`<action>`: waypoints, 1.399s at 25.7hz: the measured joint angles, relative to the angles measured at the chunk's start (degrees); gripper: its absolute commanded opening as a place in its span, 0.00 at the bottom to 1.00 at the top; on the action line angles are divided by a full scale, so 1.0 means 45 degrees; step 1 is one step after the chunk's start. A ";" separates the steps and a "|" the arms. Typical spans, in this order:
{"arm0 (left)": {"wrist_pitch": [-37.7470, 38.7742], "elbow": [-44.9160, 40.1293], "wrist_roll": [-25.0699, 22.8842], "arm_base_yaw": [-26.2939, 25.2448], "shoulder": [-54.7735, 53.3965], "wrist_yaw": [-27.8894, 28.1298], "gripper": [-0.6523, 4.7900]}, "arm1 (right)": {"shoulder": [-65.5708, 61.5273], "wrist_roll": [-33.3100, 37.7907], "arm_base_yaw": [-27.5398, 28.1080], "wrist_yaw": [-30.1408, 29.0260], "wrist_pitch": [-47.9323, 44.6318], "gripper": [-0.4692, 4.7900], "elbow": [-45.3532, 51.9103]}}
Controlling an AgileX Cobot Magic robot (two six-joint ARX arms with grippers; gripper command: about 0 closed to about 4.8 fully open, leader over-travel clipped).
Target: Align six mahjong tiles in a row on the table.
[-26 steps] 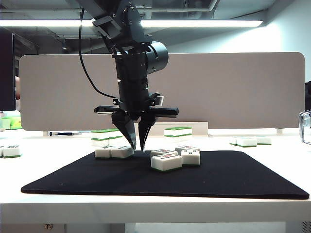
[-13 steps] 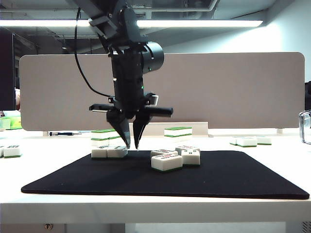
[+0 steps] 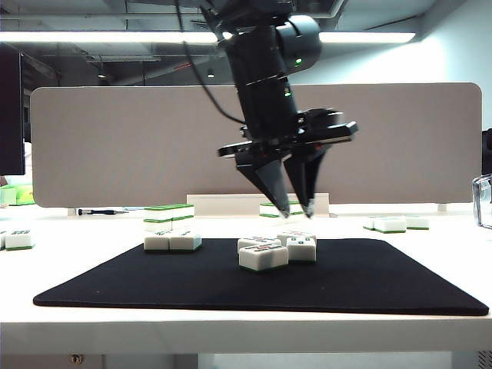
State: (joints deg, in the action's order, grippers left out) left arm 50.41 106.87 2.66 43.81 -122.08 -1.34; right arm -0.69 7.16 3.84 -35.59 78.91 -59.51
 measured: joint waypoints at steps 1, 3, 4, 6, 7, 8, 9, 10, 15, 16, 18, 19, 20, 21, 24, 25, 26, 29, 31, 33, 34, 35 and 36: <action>0.0000 0.0000 -0.0767 0.0087 0.0000 0.0000 0.44 | 0.0000 0.0005 0.0000 0.0000 0.0000 0.09 0.0000; 0.0097 0.0000 -0.3055 0.0160 0.0000 0.0000 0.64 | 0.0000 0.0005 0.0000 0.0005 0.0000 0.09 0.0000; 0.0180 0.0000 -0.4095 0.0151 0.0000 0.0010 0.74 | 0.0000 0.0000 0.0000 0.0005 0.0000 0.09 0.0000; 0.0238 0.0000 -0.5678 0.0097 0.0000 -0.0005 0.92 | 0.0000 0.0005 0.0000 0.0000 0.0000 0.09 0.0000; 0.0238 0.0000 -0.6232 0.0068 0.0000 -0.0019 0.94 | 0.0000 0.0000 0.0000 0.0000 0.0000 0.09 0.0000; 0.0223 0.0000 -0.7203 0.0019 -0.0039 -0.0097 0.94 | 0.0000 0.0000 0.0000 0.0000 0.0000 0.09 -0.0005; 0.0214 0.0000 -0.7674 -0.0015 -0.0073 -0.0209 0.94 | 0.0000 0.0005 0.0000 0.0005 0.0000 0.09 -0.0005; 0.0175 0.0005 -0.8616 -0.0053 -0.0219 -0.0461 0.93 | 0.0000 0.0005 0.0005 0.0000 -0.0005 0.09 -0.0005; -0.0185 -0.0005 -1.0112 -0.0083 -0.0947 -0.0967 0.90 | 0.0000 0.0005 0.0000 0.0000 0.0000 0.09 0.0000; -0.0306 -0.0005 -1.0166 -0.0083 -0.1030 -0.1025 0.89 | 0.0000 0.0005 0.0000 0.0005 0.0000 0.09 0.0000; -0.0389 0.0000 -1.0176 -0.0092 -0.1180 -0.1039 0.69 | 0.0000 0.0005 0.0000 0.0000 0.0000 0.09 -0.0005; -0.0389 0.0000 -1.0210 -0.0121 -0.1277 -0.1064 0.62 | 0.0000 0.0005 0.0000 0.0000 0.0000 0.09 -0.0005; -0.0393 0.0000 -1.0205 -0.0131 -0.1282 -0.1088 0.61 | 0.0000 0.0005 0.0000 0.0000 0.0000 0.09 0.0000; -0.0389 0.0000 -1.0210 -0.0131 -0.1277 -0.1093 0.61 | 0.0000 0.0005 0.0000 0.0005 0.0000 0.09 -0.0005; -0.0393 0.0000 -1.0210 -0.0131 -0.1282 -0.1093 0.61 | 0.0000 0.0005 0.0000 0.0000 0.0000 0.09 -0.0005; -0.0403 0.0000 -1.0210 -0.0131 -0.1282 -0.1093 0.61 | 0.0000 0.0000 0.0000 0.0005 0.0000 0.09 0.0000; -0.0491 0.0005 -1.0210 -0.0131 -0.1277 -0.1088 0.61 | 0.0000 0.0000 0.0000 0.0005 0.0000 0.09 0.0000; -0.0257 0.0267 -1.0142 -0.0131 -0.1035 -0.1078 0.43 | 0.0000 0.0000 0.0000 0.0005 -0.0005 0.09 0.0000; -0.0398 0.0340 -1.0103 -0.0136 -0.0369 -0.1093 0.38 | 0.0000 0.0000 0.0000 0.0005 0.0000 0.09 0.0000; -0.0364 0.0321 -1.0006 -0.0155 -0.0413 -0.1098 0.56 | 0.0000 0.0005 0.0000 0.0005 0.0000 0.09 0.0000; -0.0311 0.0311 -0.9734 -0.0155 -0.0520 -0.1103 0.71 | 0.0000 0.0000 0.0000 0.0005 0.0000 0.09 -0.0005; -0.0287 0.0301 -0.9675 -0.0155 -0.0525 -0.1103 0.77 | 0.0000 0.0000 0.0000 0.0005 0.0000 0.09 0.0000; -0.0335 0.0306 -0.9670 -0.0160 -0.0510 -0.1112 0.77 | 0.0000 0.0000 0.0000 0.0005 0.0000 0.09 0.0000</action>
State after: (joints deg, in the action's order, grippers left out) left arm 48.90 108.25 -40.86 43.09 -124.38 -6.35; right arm -0.69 7.16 3.84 -35.57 78.91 -59.51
